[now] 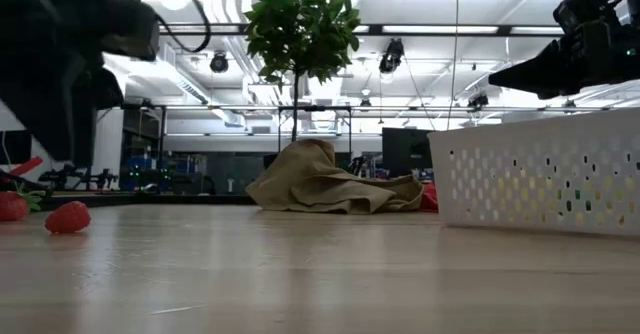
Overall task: Pick and placing Produce into tupperware
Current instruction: Put the red raspberry into the white bin
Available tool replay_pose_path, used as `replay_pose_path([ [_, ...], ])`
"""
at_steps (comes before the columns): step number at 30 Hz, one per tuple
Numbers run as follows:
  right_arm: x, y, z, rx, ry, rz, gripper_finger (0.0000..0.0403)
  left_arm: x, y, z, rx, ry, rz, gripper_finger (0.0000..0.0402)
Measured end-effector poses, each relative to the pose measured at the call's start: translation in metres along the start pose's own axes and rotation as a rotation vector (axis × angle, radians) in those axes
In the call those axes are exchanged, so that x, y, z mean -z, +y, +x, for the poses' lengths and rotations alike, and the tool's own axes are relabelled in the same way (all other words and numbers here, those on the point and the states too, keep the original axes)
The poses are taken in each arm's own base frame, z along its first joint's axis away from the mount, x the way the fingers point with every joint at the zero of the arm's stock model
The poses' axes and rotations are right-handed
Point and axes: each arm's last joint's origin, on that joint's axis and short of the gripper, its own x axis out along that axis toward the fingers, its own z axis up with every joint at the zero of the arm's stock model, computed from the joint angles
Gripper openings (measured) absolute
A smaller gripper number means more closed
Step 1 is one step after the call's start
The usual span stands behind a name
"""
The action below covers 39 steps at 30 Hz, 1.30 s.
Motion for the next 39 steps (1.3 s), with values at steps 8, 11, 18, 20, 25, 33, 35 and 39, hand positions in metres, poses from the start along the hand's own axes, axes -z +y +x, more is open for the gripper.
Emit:
replay_pose_path([
  [8,0.0,0.0,0.0,0.002,0.0,-0.004,0.0009,0.005,-0.005,0.023,-0.072,0.061,0.018,0.0156],
  [11,0.0,0.0,0.0,0.002,0.0,-0.004,0.0009,0.007,-0.006,0.032,-0.1,0.088,0.026,0.0156],
  [18,0.0,0.0,0.0,0.005,0.0,-0.004,0.0009,0.009,-0.007,0.045,-0.135,0.119,0.034,0.0156],
  [20,0.0,0.0,0.0,0.009,0.0,-0.004,0.0009,0.009,-0.007,0.047,-0.138,0.113,0.035,0.0156],
  [25,0.0,0.0,0.0,0.011,0.001,-0.004,0.0009,0.007,-0.009,0.05,-0.142,0.087,0.042,0.0156],
  [33,0.0,-0.001,0.0,0.025,0.002,-0.006,0.0009,0.008,-0.009,0.051,-0.14,0.084,0.041,0.0153],
  [35,0.0,-0.001,0.0,0.025,0.002,-0.008,0.0009,0.008,-0.008,0.051,-0.138,0.082,0.033,0.0144],
  [39,0.0,-0.001,0.0,0.025,0.002,-0.008,0.0009,0.008,-0.008,0.051,-0.133,0.084,0.033,0.0106],
])
